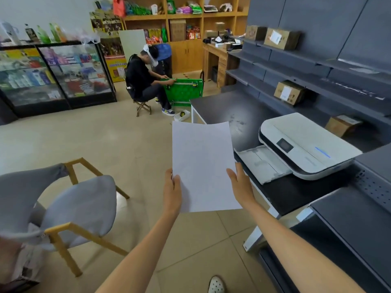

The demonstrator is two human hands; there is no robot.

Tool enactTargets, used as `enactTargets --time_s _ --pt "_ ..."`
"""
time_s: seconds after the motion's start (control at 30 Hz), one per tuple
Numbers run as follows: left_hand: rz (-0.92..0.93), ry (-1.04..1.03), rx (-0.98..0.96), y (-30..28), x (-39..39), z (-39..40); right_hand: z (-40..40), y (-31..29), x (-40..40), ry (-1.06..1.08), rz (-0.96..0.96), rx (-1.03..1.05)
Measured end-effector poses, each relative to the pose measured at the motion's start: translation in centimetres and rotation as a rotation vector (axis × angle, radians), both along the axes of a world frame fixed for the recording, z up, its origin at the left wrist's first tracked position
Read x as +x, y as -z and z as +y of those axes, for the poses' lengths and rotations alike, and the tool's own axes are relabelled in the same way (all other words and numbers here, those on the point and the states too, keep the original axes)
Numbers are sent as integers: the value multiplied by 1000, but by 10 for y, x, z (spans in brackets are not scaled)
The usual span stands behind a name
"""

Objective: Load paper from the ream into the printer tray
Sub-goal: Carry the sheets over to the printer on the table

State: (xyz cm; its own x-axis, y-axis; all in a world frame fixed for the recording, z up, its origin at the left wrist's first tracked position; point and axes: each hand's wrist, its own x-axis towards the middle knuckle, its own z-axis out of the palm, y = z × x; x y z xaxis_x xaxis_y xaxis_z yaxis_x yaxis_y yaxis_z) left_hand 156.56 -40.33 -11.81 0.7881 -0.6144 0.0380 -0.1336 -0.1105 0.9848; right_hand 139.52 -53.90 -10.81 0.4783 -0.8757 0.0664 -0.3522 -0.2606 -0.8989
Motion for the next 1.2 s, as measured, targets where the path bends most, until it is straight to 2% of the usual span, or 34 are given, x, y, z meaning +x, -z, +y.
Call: enactTargets --time_s 0.17,0.43,0.83,0.97,1.2 --pt "-17 19 8 -11 24 -72 -68 -8 22 21 -27 22" --pt "0 100 -35 -13 38 -182 -167 -13 27 122 34 12" --pt "9 295 7 -4 28 -293 -246 -8 -6 234 58 33" --pt "89 395 -2 -6 24 -339 -271 -13 -13 345 39 4" --pt "14 588 75 -1 24 -404 -297 1 -24 561 37 21"
